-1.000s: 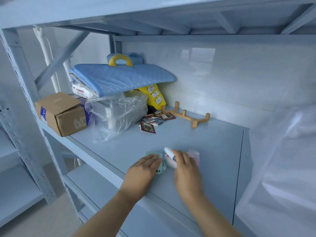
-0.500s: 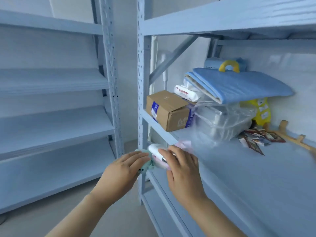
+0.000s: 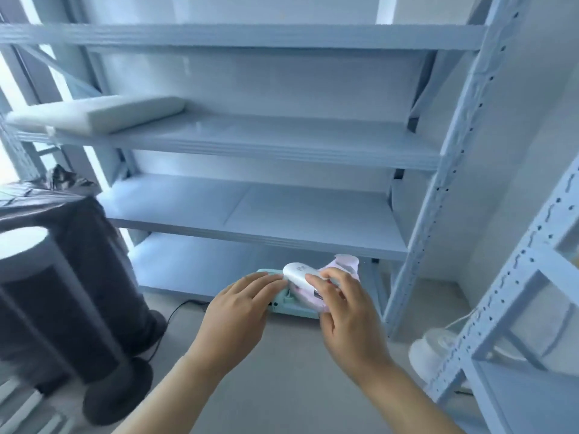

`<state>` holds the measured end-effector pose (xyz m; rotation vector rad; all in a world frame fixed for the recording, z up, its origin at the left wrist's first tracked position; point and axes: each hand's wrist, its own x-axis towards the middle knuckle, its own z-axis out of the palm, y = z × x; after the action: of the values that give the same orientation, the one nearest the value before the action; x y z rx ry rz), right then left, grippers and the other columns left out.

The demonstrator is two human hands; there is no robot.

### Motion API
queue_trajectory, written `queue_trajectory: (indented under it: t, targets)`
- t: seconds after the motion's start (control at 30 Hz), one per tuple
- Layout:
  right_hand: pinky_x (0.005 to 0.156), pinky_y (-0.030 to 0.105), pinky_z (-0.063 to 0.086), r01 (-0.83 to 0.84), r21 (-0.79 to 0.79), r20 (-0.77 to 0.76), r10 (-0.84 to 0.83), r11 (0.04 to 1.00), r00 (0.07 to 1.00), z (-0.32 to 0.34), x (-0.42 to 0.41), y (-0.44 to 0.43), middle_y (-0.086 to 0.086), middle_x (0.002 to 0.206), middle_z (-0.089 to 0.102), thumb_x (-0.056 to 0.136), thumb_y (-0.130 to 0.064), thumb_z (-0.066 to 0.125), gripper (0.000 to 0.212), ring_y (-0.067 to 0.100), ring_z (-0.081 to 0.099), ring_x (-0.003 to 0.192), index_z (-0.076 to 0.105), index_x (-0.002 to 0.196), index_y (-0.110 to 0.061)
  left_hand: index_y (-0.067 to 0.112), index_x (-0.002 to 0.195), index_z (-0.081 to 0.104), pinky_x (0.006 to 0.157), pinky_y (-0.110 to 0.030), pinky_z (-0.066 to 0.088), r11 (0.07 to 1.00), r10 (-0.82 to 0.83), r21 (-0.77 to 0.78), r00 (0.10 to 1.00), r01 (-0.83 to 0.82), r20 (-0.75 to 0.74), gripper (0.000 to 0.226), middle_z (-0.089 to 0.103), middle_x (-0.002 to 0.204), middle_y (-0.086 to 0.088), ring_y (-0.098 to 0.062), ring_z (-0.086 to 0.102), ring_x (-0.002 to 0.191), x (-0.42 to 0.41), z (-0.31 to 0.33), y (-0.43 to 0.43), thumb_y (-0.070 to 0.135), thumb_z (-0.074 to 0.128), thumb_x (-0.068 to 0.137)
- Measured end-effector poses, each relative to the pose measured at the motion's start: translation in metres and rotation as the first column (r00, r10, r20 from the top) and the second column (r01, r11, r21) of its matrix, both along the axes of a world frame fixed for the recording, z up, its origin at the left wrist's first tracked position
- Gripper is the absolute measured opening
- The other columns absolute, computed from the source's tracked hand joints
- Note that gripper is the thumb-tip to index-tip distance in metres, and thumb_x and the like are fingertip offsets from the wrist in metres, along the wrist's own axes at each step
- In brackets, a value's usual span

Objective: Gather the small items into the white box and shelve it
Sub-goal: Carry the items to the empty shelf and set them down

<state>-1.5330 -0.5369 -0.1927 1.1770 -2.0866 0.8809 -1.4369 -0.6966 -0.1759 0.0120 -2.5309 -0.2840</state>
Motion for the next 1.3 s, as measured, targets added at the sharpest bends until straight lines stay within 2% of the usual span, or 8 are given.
queue_trajectory:
  t: [0.17,0.37,0.57,0.77,0.87,0.97,1.1,1.3]
  targets:
    - [0.081,0.031,0.046,-0.094,-0.036,0.031,0.095,0.995,0.995,0.0,-0.067,-0.088,0.002,0.114,0.049,0.076,0.0,0.052,0.048,0.027,0.054,0.102,0.049,0.119,-0.02,0.018,0.107,0.066,0.067,-0.021,0.045,0.99,0.14,-0.003,0.99,-0.14,-0.026,0.049,0.068,0.111,0.007,-0.016,0.063,0.102,-0.049,0.01,-0.072,-0.005,0.072,0.064]
    - [0.079,0.032,0.046,-0.119,-0.08,-0.027,0.117,0.99,0.993,0.014,-0.179,-0.181,0.006,0.112,0.052,0.08,-0.007,0.039,0.041,0.025,0.052,0.1,0.051,0.118,-0.017,0.016,0.103,0.068,0.062,-0.024,0.051,0.981,0.18,-0.063,0.981,-0.185,-0.069,0.044,0.07,0.106,0.005,-0.017,0.066,0.096,-0.158,0.025,-0.159,0.0,0.077,0.063]
    - [0.073,0.028,0.046,-0.153,-0.091,-0.05,0.148,0.984,0.988,0.043,-0.295,-0.268,0.005,0.113,0.052,0.078,-0.003,0.047,0.045,0.022,0.051,0.099,0.049,0.12,-0.02,0.016,0.105,0.067,0.056,-0.028,0.052,0.971,0.212,-0.092,0.973,-0.22,-0.094,0.047,0.07,0.107,0.003,-0.019,0.067,0.095,-0.266,0.052,-0.247,0.0,0.078,0.062]
    - [0.068,0.028,0.045,-0.174,-0.129,-0.073,0.166,0.976,0.983,0.058,-0.381,-0.342,0.008,0.109,0.055,0.07,0.009,0.055,0.055,0.021,0.049,0.097,0.05,0.118,-0.018,0.012,0.106,0.067,0.059,-0.027,0.051,0.963,0.239,-0.088,0.96,-0.253,-0.149,0.046,0.07,0.107,0.001,-0.02,0.066,0.095,-0.346,0.062,-0.321,-0.001,0.078,0.064]
    - [0.069,0.025,0.043,-0.145,-0.13,-0.092,0.133,0.981,0.987,0.063,-0.425,-0.375,0.007,0.11,0.053,0.067,0.012,0.057,0.058,0.022,0.048,0.099,0.05,0.117,-0.018,0.013,0.107,0.066,0.06,-0.027,0.051,0.968,0.229,-0.064,0.959,-0.242,-0.167,0.044,0.069,0.109,0.002,-0.02,0.066,0.095,-0.388,0.066,-0.355,0.0,0.076,0.065]
    - [0.071,0.028,0.044,-0.112,-0.129,-0.109,0.098,0.985,0.989,0.068,-0.466,-0.409,0.01,0.108,0.054,0.068,0.014,0.057,0.056,0.023,0.048,0.097,0.053,0.116,-0.015,0.013,0.108,0.065,0.059,-0.028,0.049,0.977,0.196,-0.048,0.963,-0.208,-0.186,0.042,0.069,0.109,0.003,-0.02,0.065,0.096,-0.437,0.071,-0.39,0.0,0.073,0.069]
    - [0.065,0.026,0.044,-0.028,-0.121,-0.101,0.016,0.992,0.995,0.07,-0.514,-0.449,0.011,0.106,0.055,0.066,0.015,0.058,0.054,0.021,0.047,0.094,0.056,0.113,-0.013,0.013,0.108,0.065,0.062,-0.029,0.049,0.989,0.127,-0.054,0.974,-0.139,-0.186,0.04,0.069,0.11,0.003,-0.02,0.064,0.099,-0.497,0.077,-0.436,0.0,0.071,0.071]
    - [0.054,0.039,0.051,0.07,-0.062,-0.035,-0.072,0.996,0.997,0.07,-0.569,-0.503,0.008,0.101,0.054,0.064,0.017,0.057,0.051,0.026,0.052,0.086,0.061,0.104,-0.013,0.013,0.104,0.067,0.06,-0.025,0.048,0.994,0.0,-0.112,0.989,-0.016,-0.148,0.041,0.071,0.104,0.002,-0.019,0.066,0.094,-0.572,0.077,-0.502,-0.003,0.074,0.067]
